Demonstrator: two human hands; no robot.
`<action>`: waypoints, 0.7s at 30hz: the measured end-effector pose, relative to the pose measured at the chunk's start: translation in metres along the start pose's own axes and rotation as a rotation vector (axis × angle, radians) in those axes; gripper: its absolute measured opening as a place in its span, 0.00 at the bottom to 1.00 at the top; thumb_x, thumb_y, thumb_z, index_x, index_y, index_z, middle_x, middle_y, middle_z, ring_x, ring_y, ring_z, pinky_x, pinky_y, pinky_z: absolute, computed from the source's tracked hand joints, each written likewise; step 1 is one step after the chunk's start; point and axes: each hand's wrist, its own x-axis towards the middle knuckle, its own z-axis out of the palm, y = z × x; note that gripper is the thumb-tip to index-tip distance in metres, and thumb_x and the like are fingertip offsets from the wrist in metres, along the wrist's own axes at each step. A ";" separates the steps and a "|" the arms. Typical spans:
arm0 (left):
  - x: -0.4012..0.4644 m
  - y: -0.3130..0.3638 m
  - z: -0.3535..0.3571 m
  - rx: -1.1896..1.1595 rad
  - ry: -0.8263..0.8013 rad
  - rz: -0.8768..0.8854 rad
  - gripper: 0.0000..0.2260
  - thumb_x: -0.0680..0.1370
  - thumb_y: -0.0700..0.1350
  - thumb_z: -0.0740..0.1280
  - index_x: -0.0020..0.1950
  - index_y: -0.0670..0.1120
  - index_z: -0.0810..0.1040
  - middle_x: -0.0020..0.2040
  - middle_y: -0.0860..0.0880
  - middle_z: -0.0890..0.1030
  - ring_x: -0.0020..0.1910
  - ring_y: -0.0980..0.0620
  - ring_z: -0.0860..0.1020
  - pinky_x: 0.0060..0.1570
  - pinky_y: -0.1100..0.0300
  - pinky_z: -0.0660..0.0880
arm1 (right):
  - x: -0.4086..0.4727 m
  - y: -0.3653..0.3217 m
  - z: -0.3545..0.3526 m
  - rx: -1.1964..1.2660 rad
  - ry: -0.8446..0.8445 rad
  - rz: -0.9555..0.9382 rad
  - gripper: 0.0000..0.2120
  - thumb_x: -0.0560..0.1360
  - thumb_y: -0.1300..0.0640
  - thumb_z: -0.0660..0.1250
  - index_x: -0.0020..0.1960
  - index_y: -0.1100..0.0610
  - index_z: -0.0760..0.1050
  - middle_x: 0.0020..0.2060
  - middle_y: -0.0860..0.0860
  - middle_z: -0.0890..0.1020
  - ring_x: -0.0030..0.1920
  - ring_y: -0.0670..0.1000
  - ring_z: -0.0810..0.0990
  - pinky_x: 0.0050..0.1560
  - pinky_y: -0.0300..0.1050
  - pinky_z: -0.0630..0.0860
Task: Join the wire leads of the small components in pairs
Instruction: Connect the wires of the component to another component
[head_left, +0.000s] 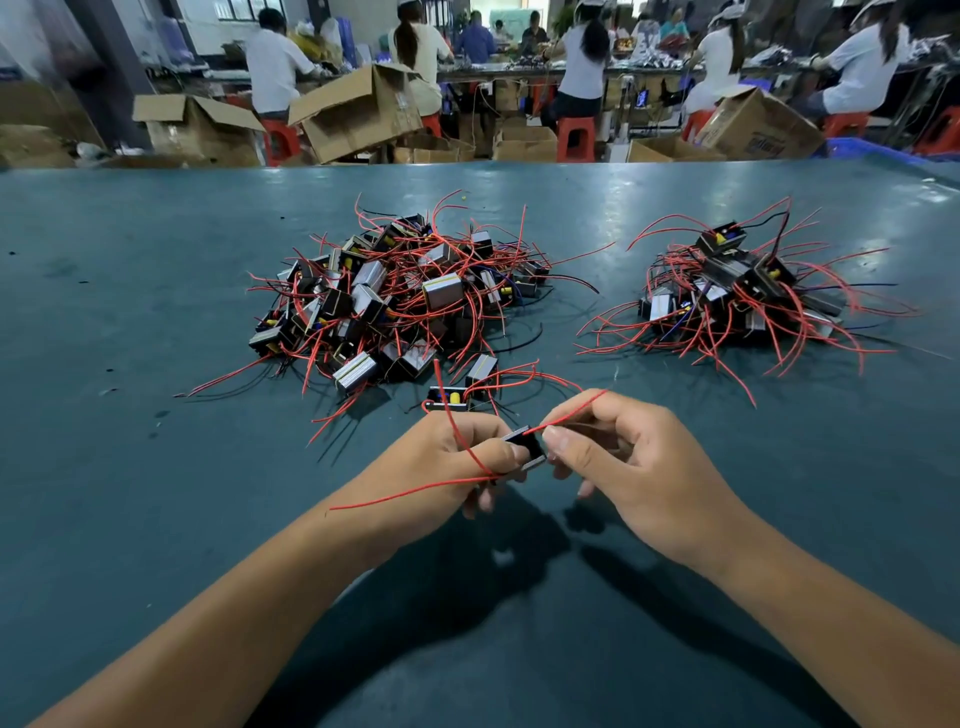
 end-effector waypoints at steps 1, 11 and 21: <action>0.000 0.000 0.000 -0.005 0.015 -0.005 0.08 0.76 0.45 0.68 0.38 0.44 0.79 0.33 0.46 0.77 0.28 0.53 0.72 0.30 0.62 0.69 | 0.001 0.000 -0.001 0.020 0.011 0.001 0.07 0.73 0.46 0.69 0.46 0.48 0.80 0.37 0.50 0.84 0.40 0.51 0.83 0.36 0.47 0.80; -0.004 0.005 -0.001 -0.141 0.016 -0.133 0.09 0.68 0.47 0.65 0.29 0.47 0.79 0.30 0.49 0.77 0.26 0.51 0.68 0.25 0.63 0.66 | 0.006 -0.005 -0.011 0.309 -0.002 0.099 0.05 0.73 0.57 0.70 0.40 0.56 0.80 0.31 0.54 0.80 0.33 0.51 0.80 0.30 0.41 0.75; -0.007 0.005 -0.014 0.214 -0.149 -0.023 0.13 0.72 0.48 0.67 0.32 0.40 0.74 0.28 0.47 0.69 0.28 0.52 0.66 0.30 0.60 0.61 | 0.008 -0.001 -0.017 0.374 -0.104 0.189 0.03 0.70 0.58 0.75 0.39 0.55 0.82 0.32 0.55 0.80 0.33 0.50 0.80 0.30 0.40 0.74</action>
